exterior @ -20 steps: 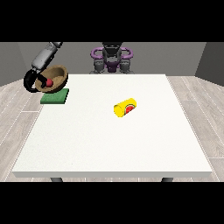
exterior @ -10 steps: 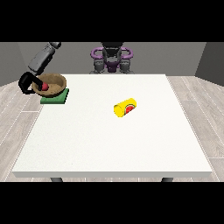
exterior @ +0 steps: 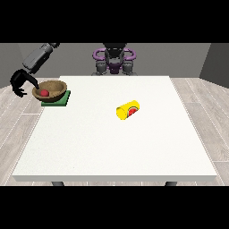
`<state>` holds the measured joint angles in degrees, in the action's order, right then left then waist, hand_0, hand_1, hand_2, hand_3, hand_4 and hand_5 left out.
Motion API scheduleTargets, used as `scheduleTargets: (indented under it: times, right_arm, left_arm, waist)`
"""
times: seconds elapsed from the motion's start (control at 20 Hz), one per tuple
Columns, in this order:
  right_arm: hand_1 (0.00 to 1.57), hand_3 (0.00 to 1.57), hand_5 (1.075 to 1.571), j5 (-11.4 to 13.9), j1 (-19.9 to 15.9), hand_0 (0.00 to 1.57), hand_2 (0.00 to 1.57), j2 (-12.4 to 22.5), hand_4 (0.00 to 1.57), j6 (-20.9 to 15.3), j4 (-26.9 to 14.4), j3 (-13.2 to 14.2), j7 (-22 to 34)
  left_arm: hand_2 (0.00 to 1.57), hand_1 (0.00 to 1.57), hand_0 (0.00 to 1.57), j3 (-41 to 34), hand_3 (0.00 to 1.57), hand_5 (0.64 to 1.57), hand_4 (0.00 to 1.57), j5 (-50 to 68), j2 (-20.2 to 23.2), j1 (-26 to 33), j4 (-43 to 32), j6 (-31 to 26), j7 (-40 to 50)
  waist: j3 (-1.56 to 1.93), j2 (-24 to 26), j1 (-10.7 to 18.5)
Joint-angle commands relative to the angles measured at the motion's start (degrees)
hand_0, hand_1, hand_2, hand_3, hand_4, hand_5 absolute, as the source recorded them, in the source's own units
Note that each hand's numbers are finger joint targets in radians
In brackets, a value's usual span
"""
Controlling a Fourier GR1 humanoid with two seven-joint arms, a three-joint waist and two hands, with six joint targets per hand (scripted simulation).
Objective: Pick the cup and pour the ball into the bowl, then pick the bowl and place it on the pad
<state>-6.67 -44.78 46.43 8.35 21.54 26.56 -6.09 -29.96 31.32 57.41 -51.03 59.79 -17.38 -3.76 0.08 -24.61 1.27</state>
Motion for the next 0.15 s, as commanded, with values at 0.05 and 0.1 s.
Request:
scheduleTargets:
  times: [0.05,0.1]
  right_arm:
    - [0.20,0.45,1.476,-1.97,-3.11,0.20,0.30,4.67,0.00,3.94,0.20,1.40,4.79]
    - [0.13,0.38,1.467,-1.93,-1.84,0.13,0.28,2.95,0.00,3.37,0.95,1.01,4.10]
  left_arm:
    - [0.00,0.00,0.00,0.26,0.00,1.515,0.00,-0.24,-1.26,1.93,-1.08,-0.25,-1.38]
    - [0.00,0.00,0.00,1.29,0.00,1.515,0.00,-1.79,-3.89,4.88,-1.08,-1.24,-5.00]
  waist:
    - [-0.05,1.42,-0.41]
    - [-0.09,2.88,0.04]
